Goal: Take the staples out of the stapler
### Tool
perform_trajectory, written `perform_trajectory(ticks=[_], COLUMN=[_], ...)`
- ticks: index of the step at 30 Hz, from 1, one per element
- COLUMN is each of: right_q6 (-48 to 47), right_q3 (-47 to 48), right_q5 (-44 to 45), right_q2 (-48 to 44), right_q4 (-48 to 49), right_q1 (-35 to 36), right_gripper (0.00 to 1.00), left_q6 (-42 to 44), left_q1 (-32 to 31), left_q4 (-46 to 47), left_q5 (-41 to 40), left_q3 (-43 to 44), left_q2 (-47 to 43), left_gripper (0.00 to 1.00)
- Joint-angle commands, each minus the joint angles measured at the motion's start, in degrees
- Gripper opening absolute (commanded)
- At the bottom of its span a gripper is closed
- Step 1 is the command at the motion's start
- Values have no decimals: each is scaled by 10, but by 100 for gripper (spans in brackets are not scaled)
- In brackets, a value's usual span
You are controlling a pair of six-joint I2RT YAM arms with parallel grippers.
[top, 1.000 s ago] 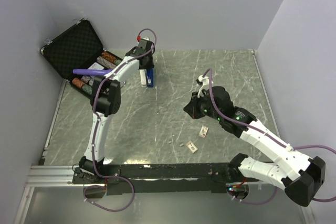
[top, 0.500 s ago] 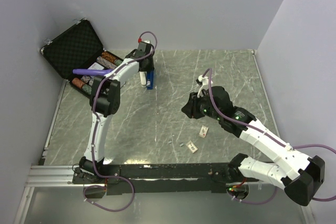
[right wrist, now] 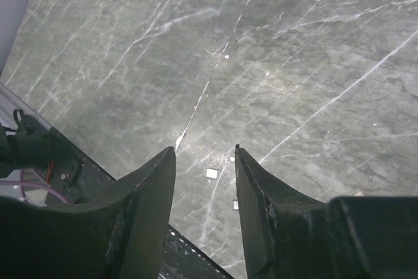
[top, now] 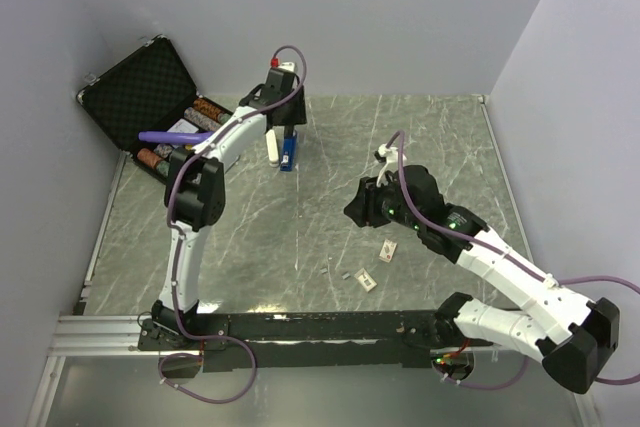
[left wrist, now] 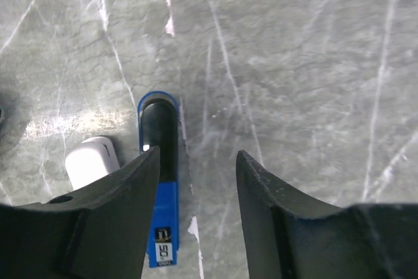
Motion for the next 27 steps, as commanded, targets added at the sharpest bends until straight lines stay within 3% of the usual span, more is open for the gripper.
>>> perform_trajectory(ticks=[1, 11, 27], right_q6=[0, -16, 28], right_q3=[-3, -7, -119], right_q5=[16, 44, -29], right_q2=[-21, -19, -23], right_q4=[4, -39, -62], right_q1=[-2, -7, 15], right_gripper=[51, 59, 57], left_q6=[17, 17, -70], left_q1=[-14, -84, -199], left_q4=[14, 46, 178], left_q5=[-9, 9, 76], left_q3=[-6, -121, -524], left_q2=[-60, -184, -493], left_gripper=[58, 67, 67])
